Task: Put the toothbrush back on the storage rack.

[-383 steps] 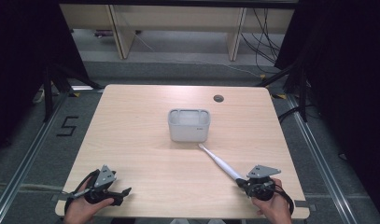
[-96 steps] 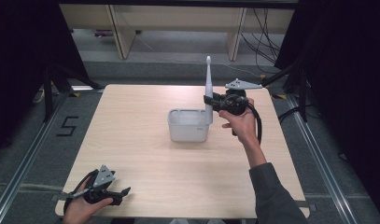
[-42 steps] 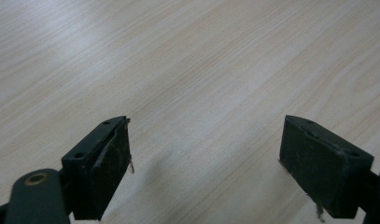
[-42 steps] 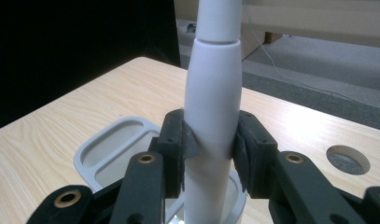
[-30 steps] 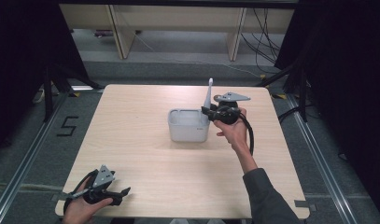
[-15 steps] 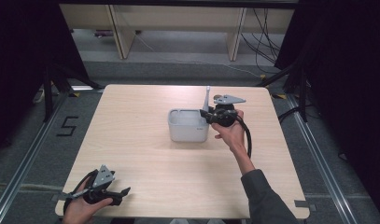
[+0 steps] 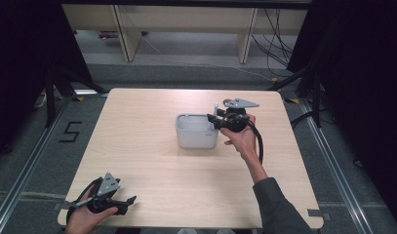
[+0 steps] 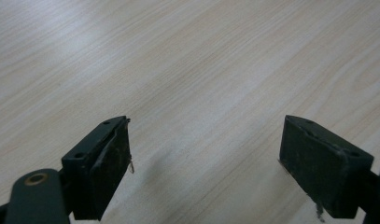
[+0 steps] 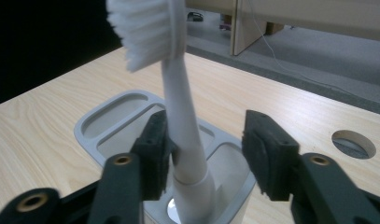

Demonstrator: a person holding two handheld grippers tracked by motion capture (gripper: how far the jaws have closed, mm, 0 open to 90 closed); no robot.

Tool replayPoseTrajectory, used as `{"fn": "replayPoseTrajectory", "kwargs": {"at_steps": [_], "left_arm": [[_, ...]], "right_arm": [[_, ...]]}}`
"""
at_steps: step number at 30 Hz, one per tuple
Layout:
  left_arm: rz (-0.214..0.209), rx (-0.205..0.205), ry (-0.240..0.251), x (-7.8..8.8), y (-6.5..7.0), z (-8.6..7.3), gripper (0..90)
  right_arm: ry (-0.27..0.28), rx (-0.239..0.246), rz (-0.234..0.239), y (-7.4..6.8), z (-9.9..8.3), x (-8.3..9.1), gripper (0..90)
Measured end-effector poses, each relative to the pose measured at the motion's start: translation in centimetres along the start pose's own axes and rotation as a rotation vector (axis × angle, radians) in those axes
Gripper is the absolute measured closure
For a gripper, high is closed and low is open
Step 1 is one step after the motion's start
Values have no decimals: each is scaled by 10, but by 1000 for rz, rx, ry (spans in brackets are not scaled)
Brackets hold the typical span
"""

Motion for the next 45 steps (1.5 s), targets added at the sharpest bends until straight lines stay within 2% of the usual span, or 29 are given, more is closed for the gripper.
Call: {"fn": "replayPoseTrajectory", "kwargs": {"at_steps": [1,3,4,5,6,7,11,13,16,17,19,21,22,23,26,27,29,30,31,33,34,35,38,39,40,41,42,43,45], "left_arm": [[-7,13,13,-1,1,1,158],[-6,14,14,-1,1,1,158],[2,0,0,0,0,0,158],[4,1,1,-1,-1,0,158],[2,0,-3,0,0,0,158],[2,1,-2,0,0,0,158],[3,0,-3,0,0,0,158],[3,2,-1,0,0,0,158],[3,2,-2,0,0,0,158],[3,2,-2,0,0,0,158],[3,4,0,0,0,0,158],[3,4,-1,0,0,0,158],[2,3,-2,0,-1,0,158],[3,4,-1,0,0,0,158],[3,2,-3,0,-1,0,158],[3,4,-2,0,0,0,158],[3,3,-2,0,-1,0,158],[3,5,0,0,0,0,158],[3,4,1,0,0,0,158],[3,4,1,0,0,0,158],[4,3,-3,0,-1,0,158],[4,3,-2,0,-1,0,158],[4,5,0,0,0,0,158],[4,4,-1,0,0,0,158],[5,4,-2,0,-1,0,158],[4,4,-2,0,0,0,158],[4,4,-2,0,0,0,158],[5,4,-3,0,-1,0,158],[5,4,-3,0,-1,0,158]], "right_arm": [[-4,-30,10,-3,0,1,497],[-10,-23,11,-2,0,4,463],[5,-10,16,-2,0,3,456],[1,-23,17,-3,1,5,454],[2,1,8,-1,1,6,453],[6,-22,16,-3,1,7,450],[6,-7,11,-2,3,12,437],[2,-32,11,-4,3,13,434],[5,-35,9,-3,3,14,426],[8,-11,8,-1,4,15,421],[5,-18,22,-3,3,15,414],[3,-4,13,-3,3,17,405],[-4,-16,8,-4,2,19,402],[2,0,14,-3,3,18,396],[5,-4,13,-3,3,21,388],[-6,-29,16,-5,2,23,385],[6,-10,11,-3,2,24,380],[2,-25,5,-4,2,27,378],[11,-11,15,-3,2,26,376],[8,-25,3,-3,1,30,372],[13,4,-7,0,0,31,371],[3,-22,9,-2,-1,32,370],[5,-13,1,0,-3,34,368],[-6,-34,1,-1,-4,36,368],[13,-13,-5,1,-4,36,368],[7,-36,6,-1,-5,37,368],[19,-17,4,0,-5,37,368],[6,-14,-3,1,-6,39,368],[1,-29,9,-1,-7,40,368]]}}
Point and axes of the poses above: each handheld gripper's, and its own axes: x roughly backward along the jaws, z roughly out of its top, y roughly to its right, the point moved 5 cm from there along -x, roughly forward along the jaws, and after that the axes turned 5 degrees about -z, right-handed, at the moved point
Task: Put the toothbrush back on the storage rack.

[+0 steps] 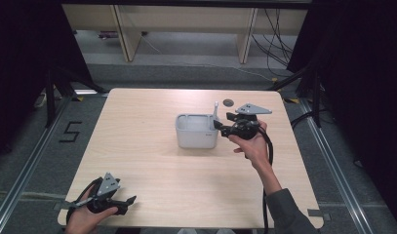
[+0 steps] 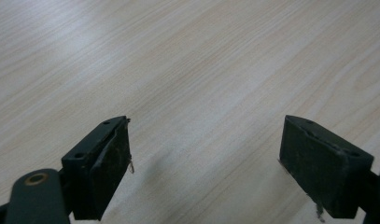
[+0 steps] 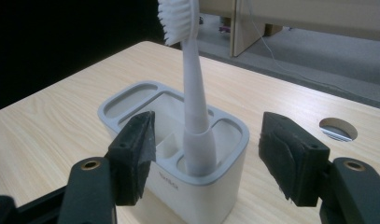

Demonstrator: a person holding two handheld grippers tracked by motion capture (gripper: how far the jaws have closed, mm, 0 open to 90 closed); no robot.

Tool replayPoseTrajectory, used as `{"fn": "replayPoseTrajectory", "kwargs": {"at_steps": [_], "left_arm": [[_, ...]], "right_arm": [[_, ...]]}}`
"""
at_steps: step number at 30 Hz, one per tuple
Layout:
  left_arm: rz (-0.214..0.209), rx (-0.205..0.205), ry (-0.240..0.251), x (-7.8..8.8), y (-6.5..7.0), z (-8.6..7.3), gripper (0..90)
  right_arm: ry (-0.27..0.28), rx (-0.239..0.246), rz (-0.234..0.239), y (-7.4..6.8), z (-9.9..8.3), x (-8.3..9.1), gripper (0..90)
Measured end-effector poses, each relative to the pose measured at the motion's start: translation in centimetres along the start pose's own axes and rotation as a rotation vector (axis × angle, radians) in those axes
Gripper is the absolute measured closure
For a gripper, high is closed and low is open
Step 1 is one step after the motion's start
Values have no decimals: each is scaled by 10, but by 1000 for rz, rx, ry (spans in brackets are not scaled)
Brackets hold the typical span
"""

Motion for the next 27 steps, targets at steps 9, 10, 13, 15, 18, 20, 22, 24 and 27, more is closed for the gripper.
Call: {"fn": "replayPoseTrajectory", "kwargs": {"at_steps": [9,10,13,15,18,20,22,24,27], "left_arm": [[1,0,0,0,0,0,158],[2,-1,-11,1,0,0,158],[3,-1,-13,1,0,0,158],[3,-1,-13,1,0,0,158],[0,0,2,0,1,0,158],[2,0,6,0,0,0,158],[0,8,2,0,1,0,158],[-8,12,15,-1,2,1,158],[-5,9,9,-1,1,1,158]], "right_arm": [[17,-8,4,-4,-5,7,367],[10,9,11,-3,-6,8,367],[18,3,7,-5,-7,11,366],[10,2,5,-4,-9,13,366],[10,19,7,-5,-14,16,364],[14,4,19,-7,-17,18,364],[14,8,31,-8,-19,20,363],[6,-20,27,-11,-23,23,362],[8,3,25,-10,-27,26,362]]}}
Point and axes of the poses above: each handheld gripper's, and its own axes: x roughly backward along the jaws, z roughly out of its top, y roughly to its right, the point moved 5 cm from there along -x, roughly forward along the jaws, and after that the axes turned 5 degrees about -z, right-handed, at the moved point
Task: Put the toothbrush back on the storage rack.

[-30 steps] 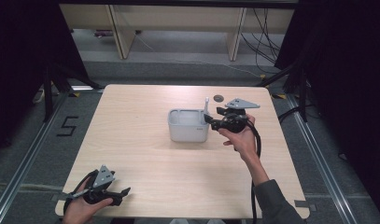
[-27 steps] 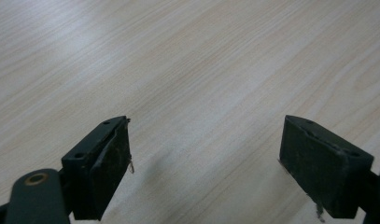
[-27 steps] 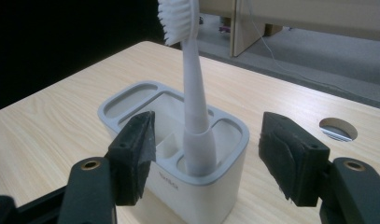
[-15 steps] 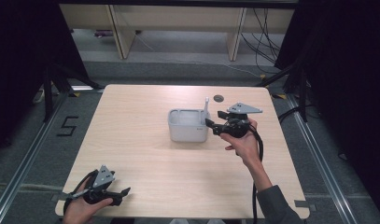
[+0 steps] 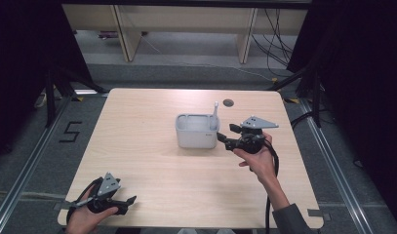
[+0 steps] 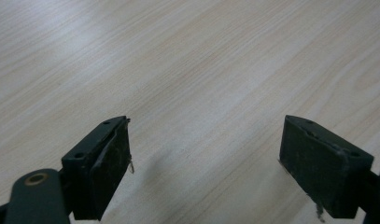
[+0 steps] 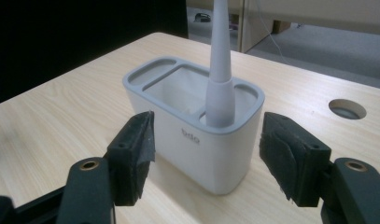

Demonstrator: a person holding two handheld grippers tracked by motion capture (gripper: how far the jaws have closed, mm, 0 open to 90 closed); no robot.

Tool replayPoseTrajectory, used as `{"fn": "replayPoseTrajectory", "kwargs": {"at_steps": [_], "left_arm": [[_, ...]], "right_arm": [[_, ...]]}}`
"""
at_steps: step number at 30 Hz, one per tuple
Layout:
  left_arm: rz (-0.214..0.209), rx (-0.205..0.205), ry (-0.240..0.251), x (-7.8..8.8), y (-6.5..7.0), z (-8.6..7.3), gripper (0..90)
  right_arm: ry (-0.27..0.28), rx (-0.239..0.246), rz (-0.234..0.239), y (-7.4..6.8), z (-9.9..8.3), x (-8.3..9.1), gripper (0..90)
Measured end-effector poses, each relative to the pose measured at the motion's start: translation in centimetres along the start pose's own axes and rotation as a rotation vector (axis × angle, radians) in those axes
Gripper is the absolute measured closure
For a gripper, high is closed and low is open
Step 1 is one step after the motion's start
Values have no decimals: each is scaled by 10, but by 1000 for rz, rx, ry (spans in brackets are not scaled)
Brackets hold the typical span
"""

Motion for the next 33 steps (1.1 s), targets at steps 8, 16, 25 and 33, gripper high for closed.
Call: {"fn": "replayPoseTrajectory", "kwargs": {"at_steps": [8,16,25,33], "left_arm": [[-3,7,6,0,0,0,158],[-2,7,7,0,0,0,158],[9,-8,-13,2,-1,0,158],[5,3,-5,2,0,1,158]], "right_arm": [[-18,-7,13,-4,-12,4,352],[-24,26,16,-6,-18,11,327],[-50,22,16,-8,-30,18,306],[-71,12,15,-12,-42,23,302]]}}
Point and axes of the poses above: each handheld gripper's, and its own axes: x roughly backward along the jaws, z roughly out of its top, y roughly to its right, the point moved 5 cm from there along -x, roughly forward along the jaws, and after that the axes turned 5 degrees about -z, right-handed, at the moved point
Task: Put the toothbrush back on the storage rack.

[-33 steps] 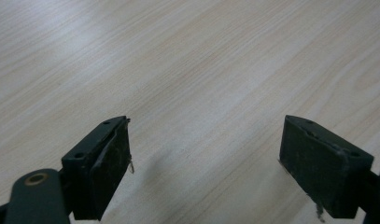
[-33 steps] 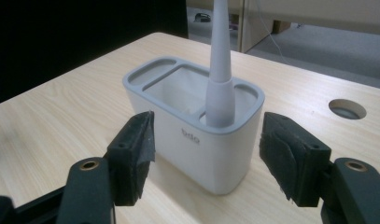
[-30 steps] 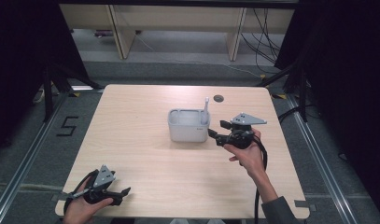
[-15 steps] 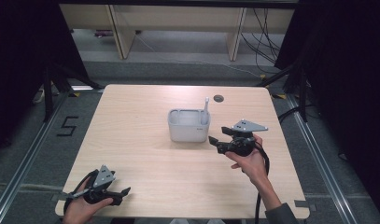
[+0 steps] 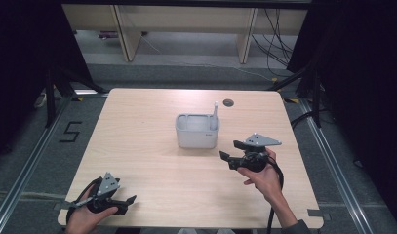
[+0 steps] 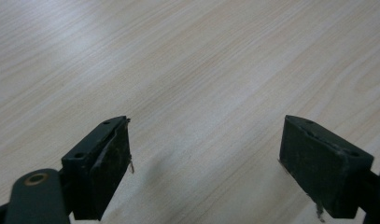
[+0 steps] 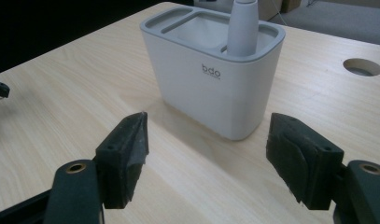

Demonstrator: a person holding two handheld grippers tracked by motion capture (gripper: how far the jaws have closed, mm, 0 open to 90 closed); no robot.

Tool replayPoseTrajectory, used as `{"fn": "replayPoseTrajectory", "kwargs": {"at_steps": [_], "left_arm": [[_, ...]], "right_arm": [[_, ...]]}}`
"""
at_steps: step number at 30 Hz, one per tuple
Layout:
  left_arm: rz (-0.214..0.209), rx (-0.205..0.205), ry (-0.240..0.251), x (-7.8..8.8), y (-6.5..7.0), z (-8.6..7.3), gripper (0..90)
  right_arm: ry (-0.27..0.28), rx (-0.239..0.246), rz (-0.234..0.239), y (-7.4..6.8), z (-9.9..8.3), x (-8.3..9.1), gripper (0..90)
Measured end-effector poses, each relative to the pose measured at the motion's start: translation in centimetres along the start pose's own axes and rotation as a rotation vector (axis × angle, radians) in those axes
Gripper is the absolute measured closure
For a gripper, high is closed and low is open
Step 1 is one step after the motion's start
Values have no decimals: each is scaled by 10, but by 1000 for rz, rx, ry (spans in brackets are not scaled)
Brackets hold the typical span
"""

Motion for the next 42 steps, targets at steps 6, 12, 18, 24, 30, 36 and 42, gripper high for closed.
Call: {"fn": "replayPoseTrajectory", "kwargs": {"at_steps": [6,12,18,24,30,36,42], "left_arm": [[1,-8,3,1,-1,0,158],[0,-32,-24,2,-2,-1,158],[0,-32,-14,2,-2,-1,159],[-1,1,23,0,0,1,159],[0,6,25,0,1,1,159],[8,-8,12,1,-1,0,159],[5,-15,3,1,-2,0,158]], "right_arm": [[-4,12,12,-1,-9,0,299],[-14,13,4,-4,-17,1,293],[-27,-1,27,-9,-25,-1,285],[-48,-20,33,-13,-29,2,265],[-69,-52,43,-18,-36,5,226],[-52,-21,27,-16,-42,7,206],[-63,-40,28,-17,-51,11,182]]}}
Point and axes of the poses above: each handheld gripper's, and its own axes: x roughly backward along the jaws, z roughly out of its top, y roughly to its right, the point moved 5 cm from there along -x, roughly forward along the jaws, and after that the axes turned 5 degrees about -z, right-handed, at the moved point
